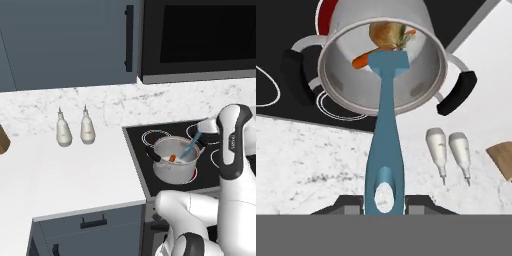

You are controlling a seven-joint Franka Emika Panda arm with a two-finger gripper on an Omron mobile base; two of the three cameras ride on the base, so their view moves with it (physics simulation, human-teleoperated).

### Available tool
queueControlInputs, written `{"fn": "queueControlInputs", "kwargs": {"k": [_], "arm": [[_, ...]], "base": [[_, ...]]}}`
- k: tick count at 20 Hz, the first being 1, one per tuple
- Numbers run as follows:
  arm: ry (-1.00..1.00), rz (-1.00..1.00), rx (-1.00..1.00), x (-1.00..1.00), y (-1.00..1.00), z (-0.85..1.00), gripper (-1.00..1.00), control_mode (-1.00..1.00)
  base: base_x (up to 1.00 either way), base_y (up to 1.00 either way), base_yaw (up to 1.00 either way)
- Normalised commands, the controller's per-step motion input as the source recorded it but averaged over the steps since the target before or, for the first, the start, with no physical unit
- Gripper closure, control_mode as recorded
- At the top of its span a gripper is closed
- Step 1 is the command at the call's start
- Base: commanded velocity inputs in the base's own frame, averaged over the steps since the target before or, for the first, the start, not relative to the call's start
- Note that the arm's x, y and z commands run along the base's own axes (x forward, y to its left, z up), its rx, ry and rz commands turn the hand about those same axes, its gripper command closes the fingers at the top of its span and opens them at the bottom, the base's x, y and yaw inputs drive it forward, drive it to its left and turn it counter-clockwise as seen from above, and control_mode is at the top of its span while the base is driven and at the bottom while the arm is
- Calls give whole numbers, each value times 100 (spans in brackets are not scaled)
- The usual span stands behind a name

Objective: Put the onion and carrot in the pot. Retrieve the spatula and lightly stir the vegetables in the pot.

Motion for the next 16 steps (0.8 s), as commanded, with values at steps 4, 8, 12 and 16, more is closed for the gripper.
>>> {"fn": "queueControlInputs", "kwargs": {"k": [4,8,12,16], "arm": [[16,-15,4,42,8,-47,100,-100],[13,-13,7,28,9,-41,100,-100],[7,-10,11,16,13,-37,100,-100],[4,-8,17,8,13,-31,100,-100]], "base": [[0,0,0],[0,0,0],[0,0,0],[0,0,0]]}}
